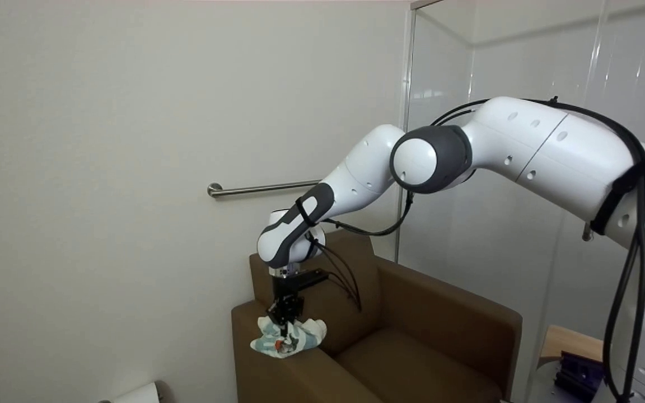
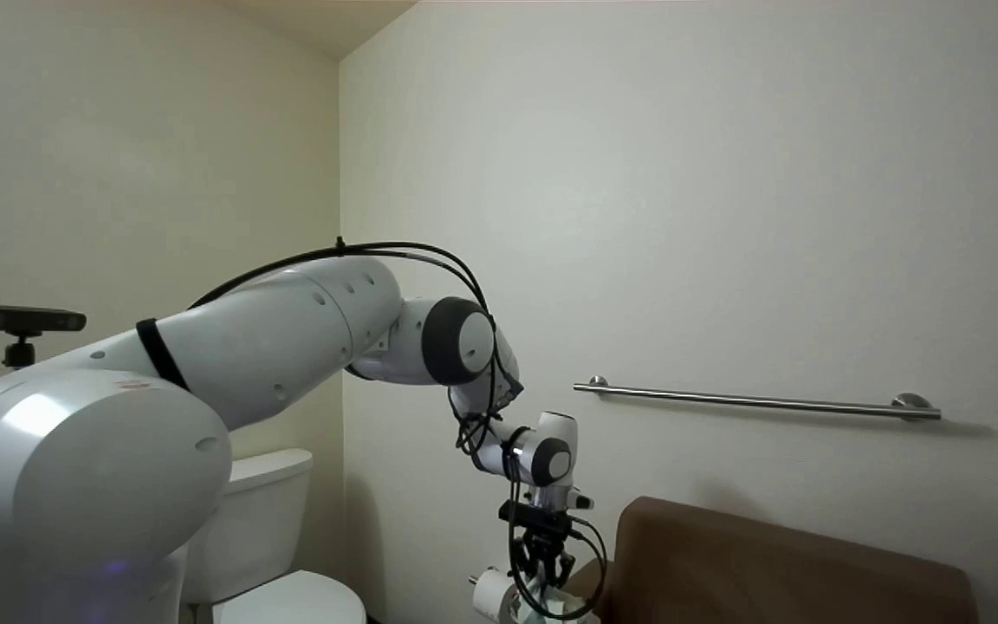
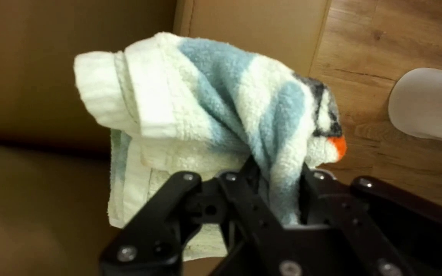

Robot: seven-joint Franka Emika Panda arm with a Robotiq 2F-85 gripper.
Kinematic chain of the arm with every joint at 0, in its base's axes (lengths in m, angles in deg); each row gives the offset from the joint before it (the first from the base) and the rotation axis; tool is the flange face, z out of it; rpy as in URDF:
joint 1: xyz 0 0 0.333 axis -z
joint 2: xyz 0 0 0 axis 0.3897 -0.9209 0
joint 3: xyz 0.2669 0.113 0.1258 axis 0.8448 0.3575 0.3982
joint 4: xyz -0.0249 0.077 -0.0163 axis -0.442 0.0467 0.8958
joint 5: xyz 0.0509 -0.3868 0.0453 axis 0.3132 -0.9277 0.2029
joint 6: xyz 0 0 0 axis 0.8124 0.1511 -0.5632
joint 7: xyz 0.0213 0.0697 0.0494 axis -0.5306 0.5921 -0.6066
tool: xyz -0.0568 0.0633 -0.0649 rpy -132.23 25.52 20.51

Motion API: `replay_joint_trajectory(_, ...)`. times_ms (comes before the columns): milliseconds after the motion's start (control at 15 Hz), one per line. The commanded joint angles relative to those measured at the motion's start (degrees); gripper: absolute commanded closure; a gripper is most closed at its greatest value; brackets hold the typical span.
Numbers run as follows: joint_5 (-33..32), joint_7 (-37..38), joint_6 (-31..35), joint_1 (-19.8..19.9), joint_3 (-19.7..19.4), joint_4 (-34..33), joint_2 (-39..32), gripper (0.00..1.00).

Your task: Move the towel back and forth on the sofa left arm

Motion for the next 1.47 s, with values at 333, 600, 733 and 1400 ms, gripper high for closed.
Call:
replay_joint_trajectory(333, -1.8, 0.2, -8.4, 0.2, 0.4, -17.2, -9.4, 0.9)
replay_joint_trajectory(600, -0.1, -3.3, -9.4, 0.5, 1.5, -10.4, -5.7, 0.91)
replay_joint_trajectory(733, 0.4, -3.7, -8.3, 0.7, 2.2, -4.7, -3.3, 0.91)
replay_joint_trajectory(1400, 5.9, 2.5, -6.8, 3.0, 3.3, 18.9, 8.5, 0.91)
